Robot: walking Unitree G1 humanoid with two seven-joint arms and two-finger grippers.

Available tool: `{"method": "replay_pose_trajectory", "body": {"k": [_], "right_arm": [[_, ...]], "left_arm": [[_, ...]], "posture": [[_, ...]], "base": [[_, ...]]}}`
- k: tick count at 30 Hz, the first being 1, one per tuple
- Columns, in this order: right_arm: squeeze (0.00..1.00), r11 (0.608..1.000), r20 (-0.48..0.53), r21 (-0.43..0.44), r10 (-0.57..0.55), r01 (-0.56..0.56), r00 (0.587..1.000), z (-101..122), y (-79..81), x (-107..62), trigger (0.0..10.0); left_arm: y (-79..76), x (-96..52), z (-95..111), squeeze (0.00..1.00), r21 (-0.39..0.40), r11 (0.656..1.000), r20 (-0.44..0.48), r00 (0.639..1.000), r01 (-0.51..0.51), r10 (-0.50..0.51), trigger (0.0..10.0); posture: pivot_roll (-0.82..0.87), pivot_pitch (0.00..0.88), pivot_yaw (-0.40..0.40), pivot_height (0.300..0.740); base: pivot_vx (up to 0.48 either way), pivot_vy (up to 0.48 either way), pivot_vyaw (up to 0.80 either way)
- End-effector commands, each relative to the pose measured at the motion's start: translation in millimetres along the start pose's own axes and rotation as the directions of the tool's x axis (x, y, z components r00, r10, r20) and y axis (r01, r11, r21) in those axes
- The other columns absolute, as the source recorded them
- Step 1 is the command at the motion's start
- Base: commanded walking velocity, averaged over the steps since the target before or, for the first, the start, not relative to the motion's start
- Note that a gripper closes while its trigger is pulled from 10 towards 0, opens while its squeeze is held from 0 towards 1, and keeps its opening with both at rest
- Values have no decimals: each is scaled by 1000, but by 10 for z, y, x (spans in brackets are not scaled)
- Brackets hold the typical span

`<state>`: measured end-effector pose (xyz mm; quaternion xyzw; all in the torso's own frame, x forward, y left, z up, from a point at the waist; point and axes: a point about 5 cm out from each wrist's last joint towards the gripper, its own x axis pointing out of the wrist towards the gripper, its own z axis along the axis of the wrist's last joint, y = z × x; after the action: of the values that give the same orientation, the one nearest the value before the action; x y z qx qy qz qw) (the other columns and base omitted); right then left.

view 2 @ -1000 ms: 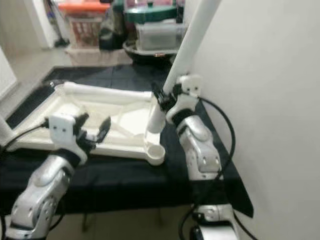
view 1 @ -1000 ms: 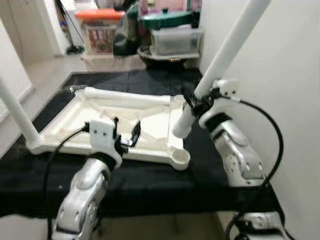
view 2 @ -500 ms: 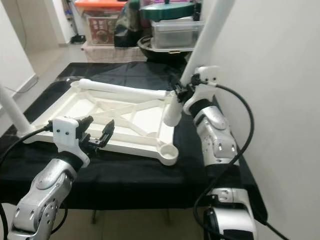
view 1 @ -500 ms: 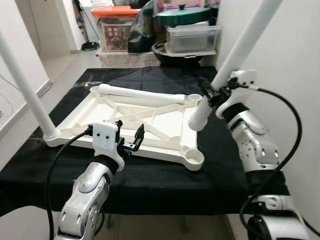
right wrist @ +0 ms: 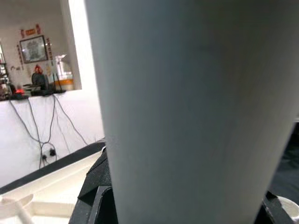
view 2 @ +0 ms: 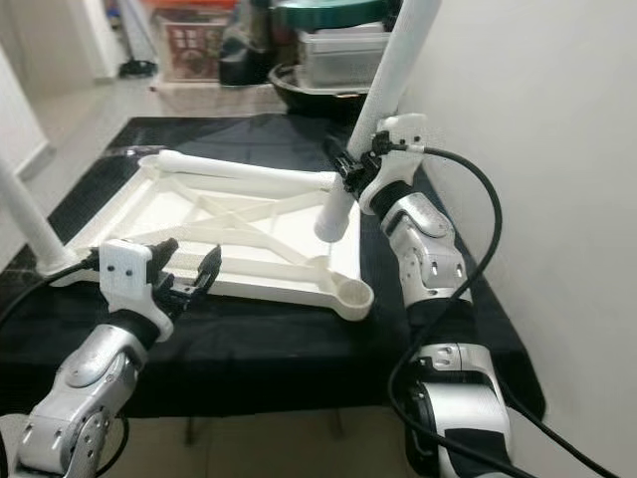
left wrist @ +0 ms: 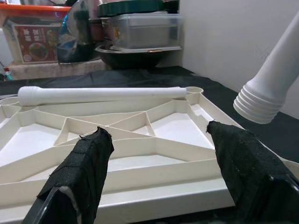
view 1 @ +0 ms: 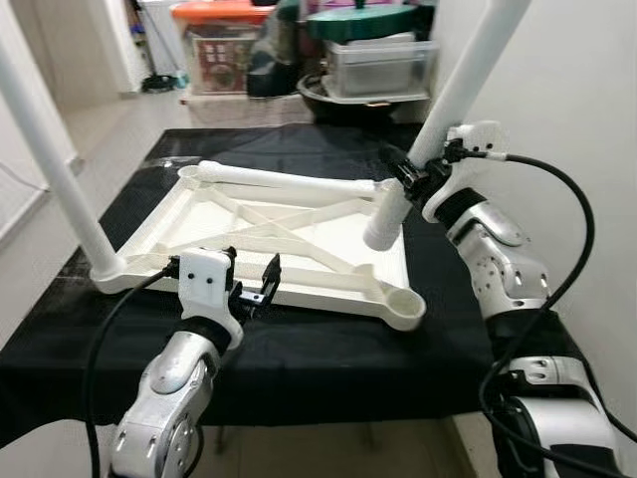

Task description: Building children table

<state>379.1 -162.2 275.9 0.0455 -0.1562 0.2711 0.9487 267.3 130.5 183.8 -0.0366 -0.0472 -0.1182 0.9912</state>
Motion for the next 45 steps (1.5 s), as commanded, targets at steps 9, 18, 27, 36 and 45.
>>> {"method": "replay_pose_trajectory", "body": {"k": [9, 18, 27, 36, 45], "right_arm": [[0, 941, -48, 112, 327, -320, 944, 42, -39, -39, 10000], [0, 798, -68, 160, 597, -582, 799, 35, 41, -110, 10000], [0, 660, -50, 208, 744, -722, 666, 81, 97, -125, 10000], [0, 640, -123, 187, 768, -745, 628, 66, 54, -112, 10000], [0, 576, -122, 177, 817, -798, 563, 117, 43, -157, 10000]], "left_arm": [[6, -95, -37, 0, 7, 1000, -35, 999, 11, -11, 10000], [0, -175, -20, 0, 18, 999, -56, 998, 31, -30, 10000], [-59, -288, -3, 0, 3, 999, -72, 996, 48, -47, 10000], [-264, -687, -213, 0, -6, 942, -199, 923, 334, -329, 10000], [-481, -860, -302, 0, 25, 860, -240, 838, 510, -490, 10000]], "posture": [[80, 104, 1, 740], [152, 128, 12, 740], [167, 172, -2, 740], [171, 196, -12, 740], [165, 197, -19, 740]], "base": [[0, 0, 0], [0, 0, 0], [0, 0, 0], [0, 0, 0], [0, 0, 0]]}}
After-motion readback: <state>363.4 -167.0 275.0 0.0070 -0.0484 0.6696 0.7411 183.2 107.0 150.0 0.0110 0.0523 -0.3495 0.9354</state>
